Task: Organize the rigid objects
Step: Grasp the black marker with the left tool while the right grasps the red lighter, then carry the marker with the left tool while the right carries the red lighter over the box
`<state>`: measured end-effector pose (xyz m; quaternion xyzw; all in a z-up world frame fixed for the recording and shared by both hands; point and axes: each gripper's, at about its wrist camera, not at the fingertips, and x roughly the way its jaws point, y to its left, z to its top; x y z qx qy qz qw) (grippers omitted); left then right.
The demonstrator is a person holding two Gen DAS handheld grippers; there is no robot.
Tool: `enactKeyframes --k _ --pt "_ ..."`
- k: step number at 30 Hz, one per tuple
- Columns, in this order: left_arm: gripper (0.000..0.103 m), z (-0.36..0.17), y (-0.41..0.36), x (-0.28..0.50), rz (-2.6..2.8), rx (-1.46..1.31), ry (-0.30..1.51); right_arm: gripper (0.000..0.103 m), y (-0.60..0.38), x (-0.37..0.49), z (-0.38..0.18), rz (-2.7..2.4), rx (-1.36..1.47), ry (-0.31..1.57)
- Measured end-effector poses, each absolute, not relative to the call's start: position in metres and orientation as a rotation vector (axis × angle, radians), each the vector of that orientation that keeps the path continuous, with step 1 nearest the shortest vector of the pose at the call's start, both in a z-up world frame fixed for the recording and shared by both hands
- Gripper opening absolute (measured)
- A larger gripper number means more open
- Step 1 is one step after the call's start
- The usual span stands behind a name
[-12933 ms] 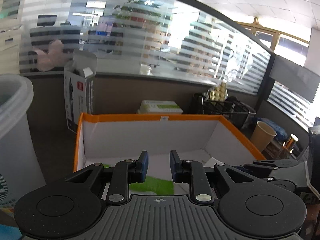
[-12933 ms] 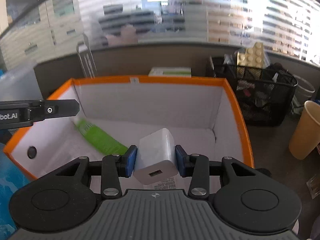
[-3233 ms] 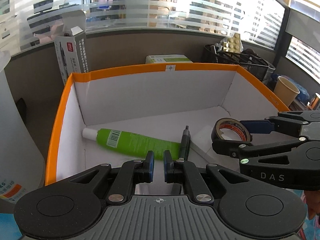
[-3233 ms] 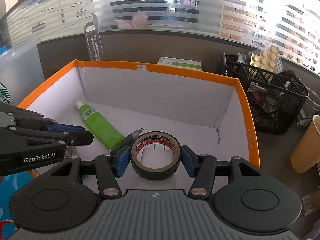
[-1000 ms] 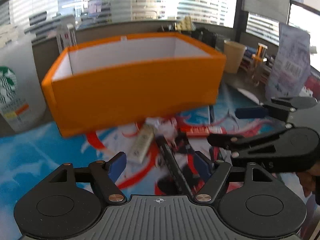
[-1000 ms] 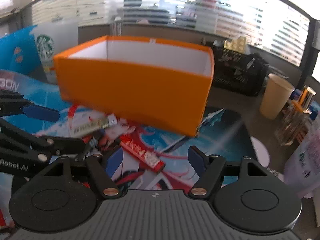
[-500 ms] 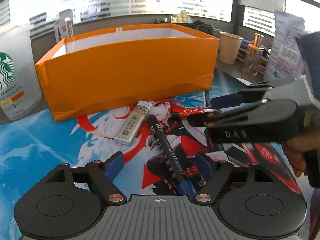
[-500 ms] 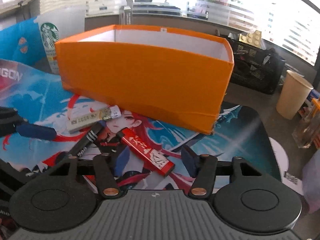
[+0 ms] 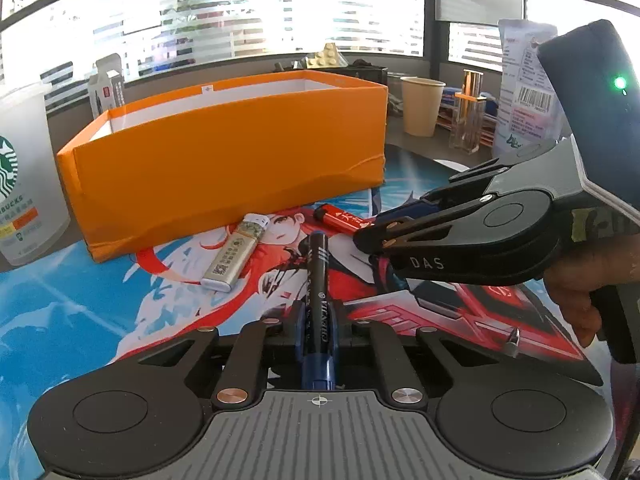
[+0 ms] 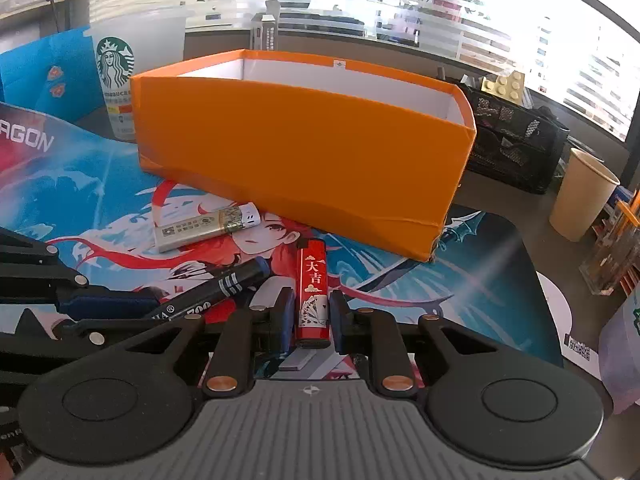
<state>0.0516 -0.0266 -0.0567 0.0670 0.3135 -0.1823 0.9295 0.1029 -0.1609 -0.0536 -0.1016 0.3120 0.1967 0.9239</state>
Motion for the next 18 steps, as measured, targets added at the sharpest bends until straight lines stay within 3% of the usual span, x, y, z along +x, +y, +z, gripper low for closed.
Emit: enactKeyframes --k 6,18 --pt "0.01 -0.051 -0.012 0.053 -0.393 0.045 0.692 0.017 -0.163 0.096 -0.047 0.399 -0.18 0.624" --pt "0.01 -0.016 0.002 0.043 -0.379 0.016 0.603 0.017 -0.165 0.081 -0.02 0.403 -0.162 0.552"
